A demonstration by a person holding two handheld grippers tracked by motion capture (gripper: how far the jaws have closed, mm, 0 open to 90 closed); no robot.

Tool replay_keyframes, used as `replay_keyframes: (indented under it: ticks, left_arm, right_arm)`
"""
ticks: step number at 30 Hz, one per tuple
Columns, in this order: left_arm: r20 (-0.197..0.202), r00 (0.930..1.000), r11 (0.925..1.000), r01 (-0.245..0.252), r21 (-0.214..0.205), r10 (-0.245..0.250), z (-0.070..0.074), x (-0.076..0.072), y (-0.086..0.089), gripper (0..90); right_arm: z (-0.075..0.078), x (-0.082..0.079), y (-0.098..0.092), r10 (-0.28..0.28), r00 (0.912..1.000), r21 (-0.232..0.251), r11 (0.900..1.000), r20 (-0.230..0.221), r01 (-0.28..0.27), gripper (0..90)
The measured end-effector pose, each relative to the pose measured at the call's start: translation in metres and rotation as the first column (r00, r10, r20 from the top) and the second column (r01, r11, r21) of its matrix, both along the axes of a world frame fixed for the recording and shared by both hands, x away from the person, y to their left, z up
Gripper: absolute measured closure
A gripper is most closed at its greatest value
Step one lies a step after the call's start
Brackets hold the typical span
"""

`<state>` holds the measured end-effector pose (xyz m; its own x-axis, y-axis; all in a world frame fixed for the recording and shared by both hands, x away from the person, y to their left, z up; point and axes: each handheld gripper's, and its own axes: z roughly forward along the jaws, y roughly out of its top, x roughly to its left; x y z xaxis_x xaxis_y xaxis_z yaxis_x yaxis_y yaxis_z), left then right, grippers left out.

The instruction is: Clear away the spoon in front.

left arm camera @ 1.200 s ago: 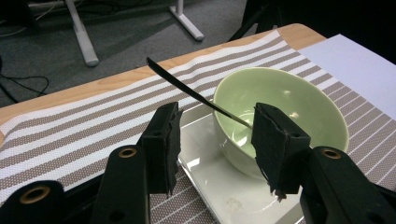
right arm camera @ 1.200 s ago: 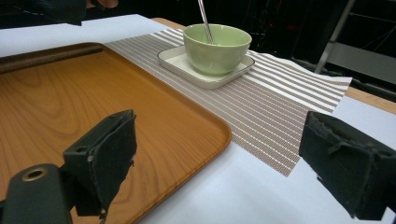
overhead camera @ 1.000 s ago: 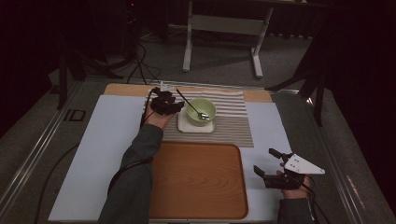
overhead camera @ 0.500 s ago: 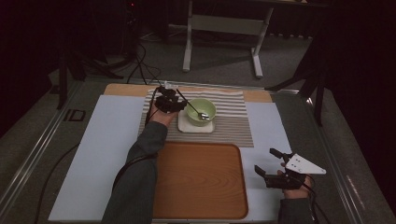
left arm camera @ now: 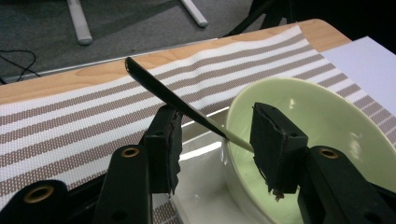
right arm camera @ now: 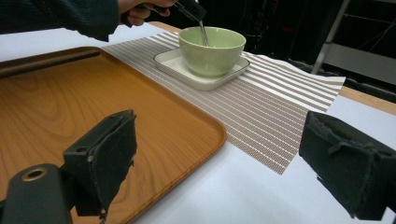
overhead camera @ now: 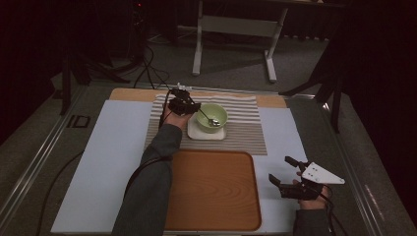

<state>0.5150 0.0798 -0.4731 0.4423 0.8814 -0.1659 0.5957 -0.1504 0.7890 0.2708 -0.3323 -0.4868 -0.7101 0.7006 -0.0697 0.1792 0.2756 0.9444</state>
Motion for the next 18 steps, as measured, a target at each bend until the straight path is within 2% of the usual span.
replay_keyframes:
  ticks: [6,7,18]
  left_arm:
    - [-0.023,0.9994,0.9996,-0.027,0.0,0.027,-0.005,0.004,0.0,56.2]
    - [-0.033,0.9989,0.9994,-0.033,-0.01,0.032,-0.008,0.006,0.001,56.2]
    - [-0.033,0.999,0.9988,-0.032,-0.037,0.031,-0.006,0.013,-0.002,57.5]
  right_arm:
    - [0.0,0.0,0.0,0.002,1.0,-0.003,1.0,0.0,-0.002,10.8]
    - [0.0,0.0,0.0,0.002,1.0,-0.002,1.0,0.0,-0.002,10.8]
    - [0.0,0.0,0.0,-0.002,1.0,0.002,1.0,-0.007,0.002,10.8]
